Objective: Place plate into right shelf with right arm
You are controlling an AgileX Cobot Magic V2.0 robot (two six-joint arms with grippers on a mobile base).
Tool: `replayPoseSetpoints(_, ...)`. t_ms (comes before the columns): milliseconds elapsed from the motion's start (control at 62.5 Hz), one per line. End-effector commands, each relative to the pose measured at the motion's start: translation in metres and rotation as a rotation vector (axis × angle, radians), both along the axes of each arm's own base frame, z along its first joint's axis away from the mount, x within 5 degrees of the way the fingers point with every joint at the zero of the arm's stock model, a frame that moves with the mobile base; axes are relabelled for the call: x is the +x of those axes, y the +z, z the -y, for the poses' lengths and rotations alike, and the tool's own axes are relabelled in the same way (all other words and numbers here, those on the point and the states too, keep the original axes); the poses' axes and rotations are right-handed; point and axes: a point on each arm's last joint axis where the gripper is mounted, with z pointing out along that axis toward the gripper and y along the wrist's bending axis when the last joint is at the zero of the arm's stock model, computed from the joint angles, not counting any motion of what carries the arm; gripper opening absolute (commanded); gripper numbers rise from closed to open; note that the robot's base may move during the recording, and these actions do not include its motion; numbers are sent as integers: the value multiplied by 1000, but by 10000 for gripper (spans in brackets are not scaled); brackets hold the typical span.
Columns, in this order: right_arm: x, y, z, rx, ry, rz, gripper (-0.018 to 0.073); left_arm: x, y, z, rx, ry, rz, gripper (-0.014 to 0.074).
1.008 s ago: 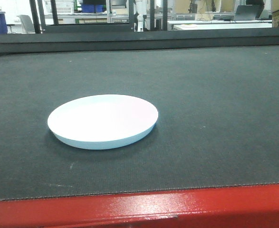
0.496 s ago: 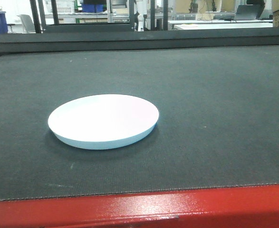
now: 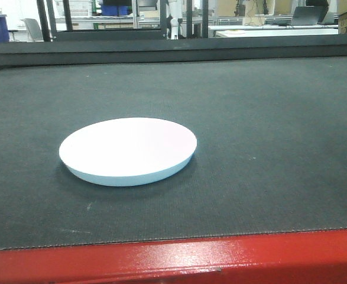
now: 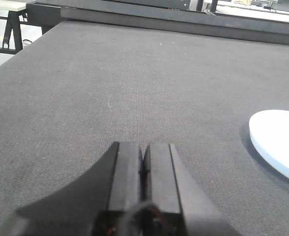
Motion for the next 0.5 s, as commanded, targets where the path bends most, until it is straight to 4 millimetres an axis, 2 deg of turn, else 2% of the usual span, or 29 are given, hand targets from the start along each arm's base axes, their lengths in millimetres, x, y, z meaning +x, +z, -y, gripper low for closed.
replayPoseSetpoints(0, 35, 7, -19, -22, 104, -89, 54, 0, 5, 0, -11, -2, 84, -47)
replayPoseSetpoints(112, 75, -13, -48, -65, 205, -250, 54, 0, 5, 0, -11, -2, 84, -47)
replayPoseSetpoints(256, 122, -60, -90, -124, 293, -425, 77, 0, 5, 0, -11, -2, 84, -47)
replayPoseSetpoints(352, 147, -94, -113, -160, 325, -520, 227, 0, 5, 0, -11, -2, 84, -47)
replayPoseSetpoints(432, 163, -120, -131, -168, 344, -570, 426, 0, 5, 0, -11, -2, 84, -47)
replayPoseSetpoints(480, 168, -129, -140, -154, 353, -573, 539, 0, 5, 0, -11, -2, 84, -47)
